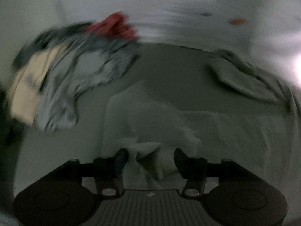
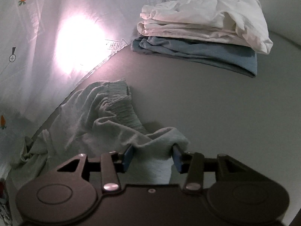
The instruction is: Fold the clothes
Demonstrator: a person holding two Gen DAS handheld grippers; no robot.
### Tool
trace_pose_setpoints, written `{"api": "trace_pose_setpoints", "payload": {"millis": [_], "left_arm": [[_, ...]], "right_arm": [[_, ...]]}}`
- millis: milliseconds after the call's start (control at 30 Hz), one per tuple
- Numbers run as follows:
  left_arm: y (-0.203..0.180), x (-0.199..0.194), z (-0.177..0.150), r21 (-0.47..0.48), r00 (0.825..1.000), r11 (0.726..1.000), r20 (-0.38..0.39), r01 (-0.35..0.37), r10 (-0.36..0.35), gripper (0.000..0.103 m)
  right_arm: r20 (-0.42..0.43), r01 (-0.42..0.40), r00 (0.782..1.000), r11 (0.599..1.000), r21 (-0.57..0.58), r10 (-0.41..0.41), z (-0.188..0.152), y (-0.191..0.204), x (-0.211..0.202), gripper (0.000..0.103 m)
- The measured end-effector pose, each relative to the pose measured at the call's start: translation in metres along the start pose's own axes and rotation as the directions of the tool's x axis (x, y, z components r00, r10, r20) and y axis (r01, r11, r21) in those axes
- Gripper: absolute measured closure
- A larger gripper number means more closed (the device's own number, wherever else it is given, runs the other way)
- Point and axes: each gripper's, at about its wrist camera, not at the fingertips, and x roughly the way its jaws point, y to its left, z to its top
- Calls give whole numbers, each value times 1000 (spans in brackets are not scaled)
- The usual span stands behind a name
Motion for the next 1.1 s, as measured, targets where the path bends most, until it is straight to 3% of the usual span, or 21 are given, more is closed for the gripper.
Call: {"api": "trace_pose_setpoints", "payload": {"millis": [133,233,400,500,600,667,767,867,900,967,1033,1100], "left_arm": [[-32,6,1,181,999,983,16,33,-37,41],[-44,9,-3,271,999,962,36,-21,11,39],[-42,12,-4,310,999,950,31,-38,30,36],[-52,15,-8,416,999,909,34,5,-21,27],[-68,36,-11,509,999,860,34,-40,27,28],[-72,54,-11,533,999,845,0,-30,35,28],[-67,64,-9,502,1000,865,-15,-6,15,32],[-52,69,-2,428,998,904,-40,-20,41,74],[-41,70,-1,385,998,922,-43,-31,52,97],[-16,66,0,275,997,960,-37,-57,69,100],[19,51,2,105,995,990,-24,-95,98,100],[60,32,1,-96,990,986,-9,-138,138,100]], "right_arm": [[-10,-5,1000,1000,-24,4,-2,2,5,54],[1,2,1000,1000,-24,-2,0,0,2,54],[27,28,999,1000,-8,-28,3,-8,-3,54],[25,31,999,1000,2,-31,4,-9,-2,54],[23,21,1000,1000,0,-21,3,-5,-1,54],[26,16,1000,1000,-7,-15,2,-2,-2,54],[30,16,999,1000,-17,-15,2,1,-3,54],[30,21,999,1000,-9,-21,0,-1,-4,54],[28,24,999,1000,-5,-24,0,-2,-4,54],[28,25,999,1000,-2,-25,-1,-2,-4,54],[30,27,999,1000,-2,-27,-1,-2,-4,54],[34,33,999,999,-6,-33,-1,-2,-4,54]]}}
